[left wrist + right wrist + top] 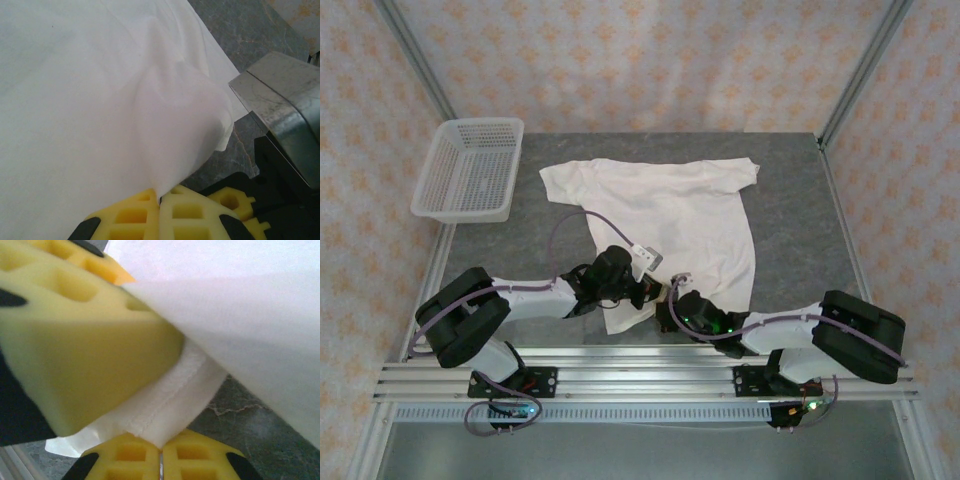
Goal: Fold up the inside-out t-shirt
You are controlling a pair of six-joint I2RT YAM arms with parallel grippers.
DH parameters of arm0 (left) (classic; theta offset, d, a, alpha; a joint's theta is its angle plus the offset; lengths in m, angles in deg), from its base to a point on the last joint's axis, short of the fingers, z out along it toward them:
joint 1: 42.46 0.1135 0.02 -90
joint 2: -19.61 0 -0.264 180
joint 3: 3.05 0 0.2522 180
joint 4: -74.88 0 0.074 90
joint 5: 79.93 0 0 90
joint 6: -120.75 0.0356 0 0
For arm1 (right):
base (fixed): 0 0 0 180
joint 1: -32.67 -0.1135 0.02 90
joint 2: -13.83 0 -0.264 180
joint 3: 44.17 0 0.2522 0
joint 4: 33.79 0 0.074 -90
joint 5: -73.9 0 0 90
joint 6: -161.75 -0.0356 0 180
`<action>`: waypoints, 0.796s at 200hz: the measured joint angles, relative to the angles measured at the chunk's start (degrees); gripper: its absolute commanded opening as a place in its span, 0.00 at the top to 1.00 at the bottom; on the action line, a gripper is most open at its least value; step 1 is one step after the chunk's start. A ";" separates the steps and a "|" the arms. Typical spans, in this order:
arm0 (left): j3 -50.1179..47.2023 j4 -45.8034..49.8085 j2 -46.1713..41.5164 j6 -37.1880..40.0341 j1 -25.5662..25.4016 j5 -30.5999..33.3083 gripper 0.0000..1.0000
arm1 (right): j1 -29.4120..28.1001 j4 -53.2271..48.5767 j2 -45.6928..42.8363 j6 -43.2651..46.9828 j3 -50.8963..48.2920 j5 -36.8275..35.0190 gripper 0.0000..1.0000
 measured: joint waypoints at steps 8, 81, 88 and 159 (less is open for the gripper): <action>-0.09 -0.17 -0.02 0.00 0.00 0.04 0.90 | 0.00 0.15 -0.02 0.46 0.11 0.00 1.00; -8.28 6.10 -25.16 2.12 1.88 7.04 0.36 | 0.50 0.15 -0.52 -0.50 0.37 -0.04 1.00; -8.85 7.28 -28.55 2.69 1.84 7.63 0.36 | 0.59 0.17 -0.59 -0.72 0.37 -0.04 1.00; -11.85 17.29 -26.88 9.64 -4.79 13.25 0.44 | 1.25 -0.44 -0.79 -1.95 2.23 -0.02 1.00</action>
